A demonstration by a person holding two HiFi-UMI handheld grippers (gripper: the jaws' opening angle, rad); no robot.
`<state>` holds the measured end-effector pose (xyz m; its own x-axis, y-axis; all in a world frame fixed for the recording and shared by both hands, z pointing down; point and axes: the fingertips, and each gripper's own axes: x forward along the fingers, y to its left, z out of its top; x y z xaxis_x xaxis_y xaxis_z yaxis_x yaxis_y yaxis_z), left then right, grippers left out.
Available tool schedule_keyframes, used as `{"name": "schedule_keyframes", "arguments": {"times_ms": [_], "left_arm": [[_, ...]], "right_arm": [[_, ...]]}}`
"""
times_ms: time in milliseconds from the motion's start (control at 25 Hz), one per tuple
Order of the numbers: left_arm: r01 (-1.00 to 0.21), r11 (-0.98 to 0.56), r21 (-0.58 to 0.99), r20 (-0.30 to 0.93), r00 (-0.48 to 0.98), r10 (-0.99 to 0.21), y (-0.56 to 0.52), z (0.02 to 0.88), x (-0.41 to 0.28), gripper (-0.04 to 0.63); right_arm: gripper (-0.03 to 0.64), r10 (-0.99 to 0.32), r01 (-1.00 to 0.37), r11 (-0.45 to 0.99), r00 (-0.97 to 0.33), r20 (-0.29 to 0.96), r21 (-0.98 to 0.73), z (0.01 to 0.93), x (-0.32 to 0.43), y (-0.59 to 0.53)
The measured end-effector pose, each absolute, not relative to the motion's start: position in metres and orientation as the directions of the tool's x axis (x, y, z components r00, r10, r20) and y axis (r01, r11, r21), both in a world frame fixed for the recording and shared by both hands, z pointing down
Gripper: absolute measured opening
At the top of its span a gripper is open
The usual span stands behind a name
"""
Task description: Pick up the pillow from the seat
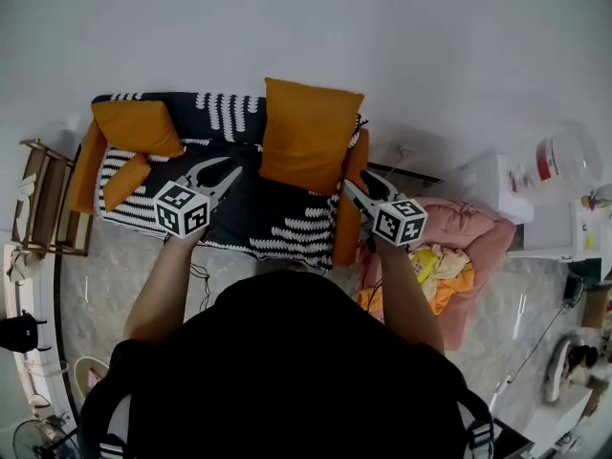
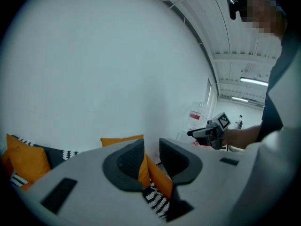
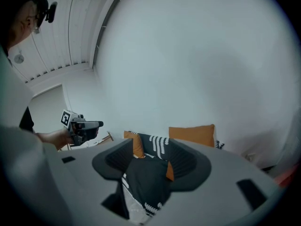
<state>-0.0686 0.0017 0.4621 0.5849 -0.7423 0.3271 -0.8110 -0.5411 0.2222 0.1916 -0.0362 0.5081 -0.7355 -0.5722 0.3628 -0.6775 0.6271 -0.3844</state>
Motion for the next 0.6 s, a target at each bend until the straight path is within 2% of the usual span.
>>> {"name": "schedule_keyframes", "arguments": {"times_ms": [600], "left_arm": [[-0.815,-0.533,0.23,0.318,0.58,-0.75,0.004,0.461,-0.075,0.124]], "right_arm": [[0.245,-0.564,-0.67,0.648,-0.742,0.361,-0.363,0.496,0.185,-0.037]]}}
